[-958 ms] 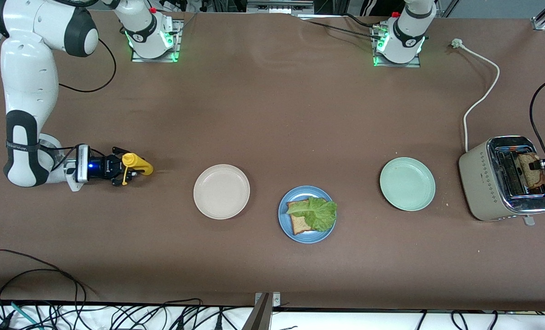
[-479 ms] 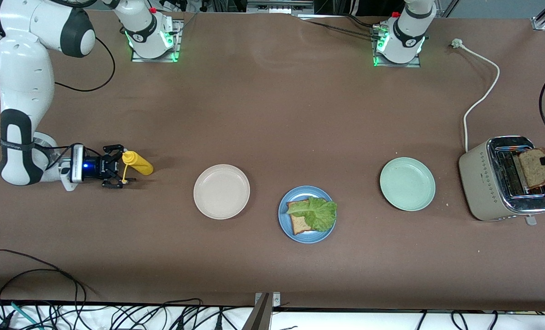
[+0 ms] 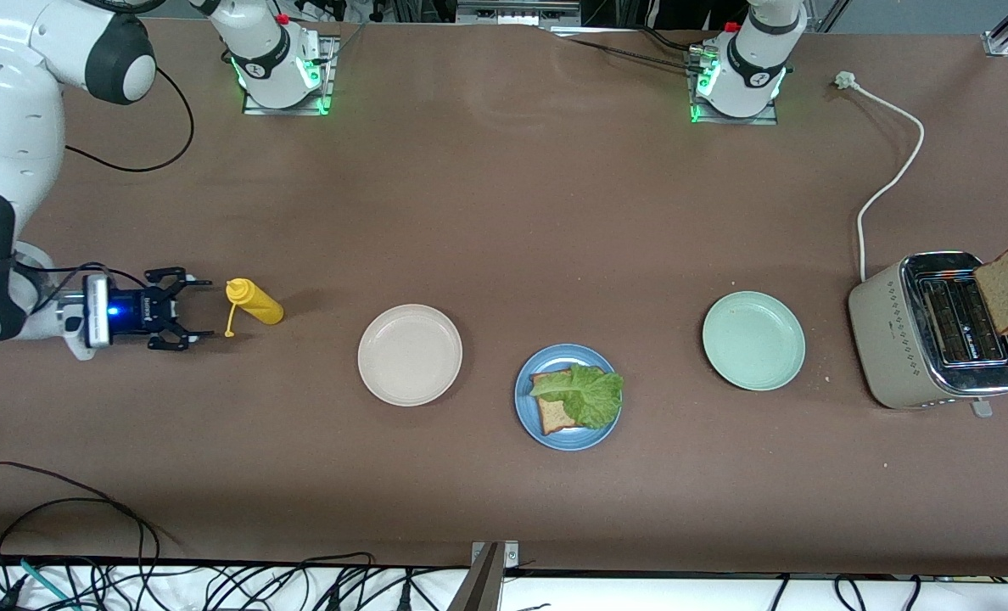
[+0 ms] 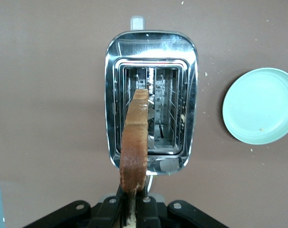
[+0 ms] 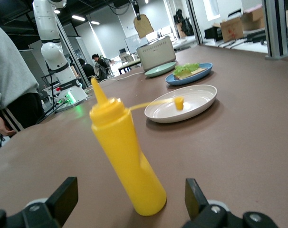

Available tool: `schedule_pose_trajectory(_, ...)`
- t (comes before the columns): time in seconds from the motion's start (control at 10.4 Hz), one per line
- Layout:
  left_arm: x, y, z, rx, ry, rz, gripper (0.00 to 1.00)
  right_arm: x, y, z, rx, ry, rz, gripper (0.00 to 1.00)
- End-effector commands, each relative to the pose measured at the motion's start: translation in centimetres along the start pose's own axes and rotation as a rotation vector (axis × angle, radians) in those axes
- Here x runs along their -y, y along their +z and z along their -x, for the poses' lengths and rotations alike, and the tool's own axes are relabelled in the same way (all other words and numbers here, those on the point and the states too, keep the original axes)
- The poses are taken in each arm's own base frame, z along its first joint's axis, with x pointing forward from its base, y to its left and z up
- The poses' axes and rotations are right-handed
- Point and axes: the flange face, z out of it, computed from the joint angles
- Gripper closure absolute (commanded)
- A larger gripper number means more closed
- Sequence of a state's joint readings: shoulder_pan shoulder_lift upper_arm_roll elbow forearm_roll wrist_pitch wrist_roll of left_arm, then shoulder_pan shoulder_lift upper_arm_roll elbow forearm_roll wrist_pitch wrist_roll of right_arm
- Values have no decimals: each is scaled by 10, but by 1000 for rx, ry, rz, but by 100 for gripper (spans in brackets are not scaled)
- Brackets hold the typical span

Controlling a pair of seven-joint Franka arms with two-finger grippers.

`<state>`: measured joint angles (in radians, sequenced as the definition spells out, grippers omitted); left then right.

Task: Make sandwich in blue plate with both arms
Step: 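Open the right gripper and withdraw while the left gripper lifts the bread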

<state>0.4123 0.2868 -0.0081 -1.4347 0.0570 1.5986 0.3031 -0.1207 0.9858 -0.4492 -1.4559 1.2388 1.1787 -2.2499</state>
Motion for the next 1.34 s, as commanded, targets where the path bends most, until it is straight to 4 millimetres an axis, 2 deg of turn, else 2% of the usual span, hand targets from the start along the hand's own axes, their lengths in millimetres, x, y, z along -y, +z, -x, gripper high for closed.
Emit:
schedule_pose_trajectory(0.0, -12, -43, 11, 1, 40, -19, 100, 14, -41, -97, 146, 214, -7, 0)
schedule_pose_trajectory(0.19, -36, -59, 6, -19, 80, -25, 100, 31, -58, -177, 269, 364, 38, 0)
schedule_pose_trajectory(0.48, -74, -63, -2, -32, 144, -14, 100, 45, -56, -293, 456, 582, 185, 0)
schedule_pose_trajectory(0.57, -108, -75, 2, -49, 182, -29, 100, 47, -54, -320, 523, 683, 261, 0)
schedule_pose_trajectory(0.67, -142, -74, -1, -45, 173, -29, 100, 49, -48, -336, 594, 809, 338, 0)
schedule_pose_trajectory(0.77, -167, -69, -3, -37, 169, -21, 100, 56, -36, -361, 667, 904, 435, 0)
schedule_pose_trajectory(0.86, -196, -66, -5, -32, 179, -22, 100, 61, -16, -385, 754, 937, 533, 0)
schedule_pose_trajectory(0.96, -220, -56, -6, -18, 160, 20, 100, 64, 11, -410, 836, 897, 602, 0)
schedule_pose_trajectory(1.25, -280, -16, -16, -35, 121, 204, 100, 60, 56, -439, 994, 893, 845, 0)
